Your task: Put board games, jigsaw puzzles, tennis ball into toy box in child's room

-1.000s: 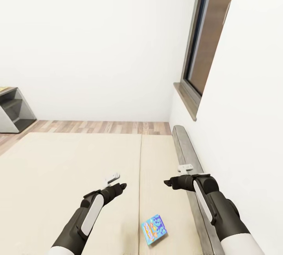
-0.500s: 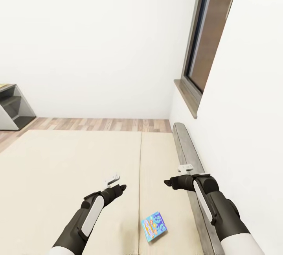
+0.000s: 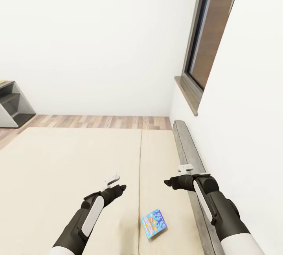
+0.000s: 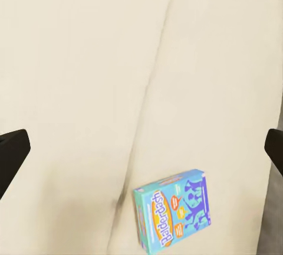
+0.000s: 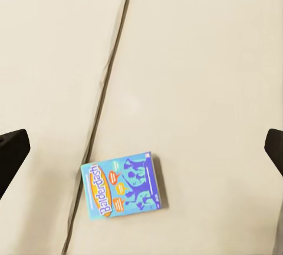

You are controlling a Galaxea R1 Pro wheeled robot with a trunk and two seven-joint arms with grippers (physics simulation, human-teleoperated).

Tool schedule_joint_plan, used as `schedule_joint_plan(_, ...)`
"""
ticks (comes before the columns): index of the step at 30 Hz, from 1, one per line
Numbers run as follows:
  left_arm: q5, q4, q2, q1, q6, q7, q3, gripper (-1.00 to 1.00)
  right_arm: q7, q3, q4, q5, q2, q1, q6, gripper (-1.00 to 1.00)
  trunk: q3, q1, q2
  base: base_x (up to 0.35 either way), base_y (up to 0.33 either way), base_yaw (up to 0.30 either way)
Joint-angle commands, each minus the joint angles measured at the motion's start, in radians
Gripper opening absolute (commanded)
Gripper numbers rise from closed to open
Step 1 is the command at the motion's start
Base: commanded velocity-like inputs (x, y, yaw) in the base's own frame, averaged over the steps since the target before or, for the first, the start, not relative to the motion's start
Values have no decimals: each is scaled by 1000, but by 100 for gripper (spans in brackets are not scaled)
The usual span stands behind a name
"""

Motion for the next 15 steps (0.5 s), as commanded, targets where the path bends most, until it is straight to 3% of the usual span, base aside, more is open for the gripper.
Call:
schedule_joint_plan(1,11,-2,0,-1,3,9,-1,100,2,1,-1,2,-1,-1,4,100,-3,0,-1,0,0,0)
schedule_joint_plan(15,10,-1,0,-2,2,9,-1,100,2,1,-1,2,-1,-1,4,100,-26,0,-1,0,0,0)
